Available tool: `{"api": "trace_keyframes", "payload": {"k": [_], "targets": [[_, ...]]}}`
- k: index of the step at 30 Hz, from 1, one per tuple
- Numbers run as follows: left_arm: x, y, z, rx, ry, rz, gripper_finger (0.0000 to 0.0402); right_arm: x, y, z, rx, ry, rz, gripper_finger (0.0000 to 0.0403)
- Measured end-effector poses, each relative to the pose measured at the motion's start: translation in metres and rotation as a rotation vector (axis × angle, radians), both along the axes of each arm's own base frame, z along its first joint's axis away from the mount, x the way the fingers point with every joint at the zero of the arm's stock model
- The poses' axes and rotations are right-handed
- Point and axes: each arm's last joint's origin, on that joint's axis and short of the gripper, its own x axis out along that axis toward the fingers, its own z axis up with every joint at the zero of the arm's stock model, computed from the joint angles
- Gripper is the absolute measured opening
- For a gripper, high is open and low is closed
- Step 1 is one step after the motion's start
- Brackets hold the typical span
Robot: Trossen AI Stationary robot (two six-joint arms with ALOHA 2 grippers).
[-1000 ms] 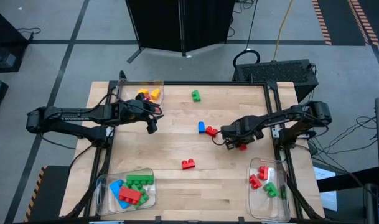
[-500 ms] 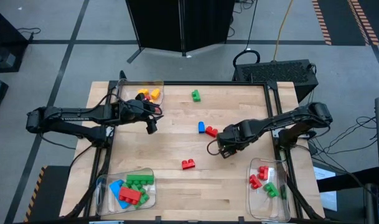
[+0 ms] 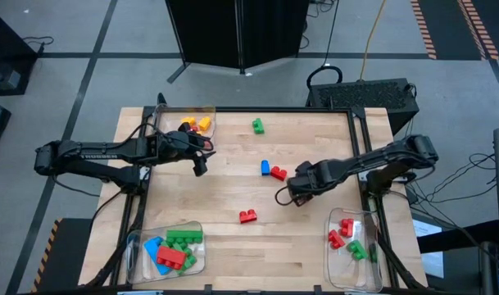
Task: Sort blocks by size
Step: Put the middle right red game piece into the bottom right transparent bin
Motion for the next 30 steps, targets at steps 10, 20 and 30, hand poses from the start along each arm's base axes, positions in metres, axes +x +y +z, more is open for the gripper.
{"api": "trace_keyframes", "payload": {"k": [10,20,30], "targets": [[0.000,0.000,0.001,0.002,-0.008,0.000,0.0251,0.010,-0.018,-0.017,0.046,-0.120,0.009,0.0299],[0.000,0.000,0.001,0.001,-0.008,0.000,0.0251,0.003,-0.028,-0.046,0.095,-0.155,-0.044,0.0339],[0.000,0.000,0.001,0.002,-0.008,0.000,0.0251,-0.001,-0.028,-0.057,0.120,-0.179,-0.027,0.0315]]}}
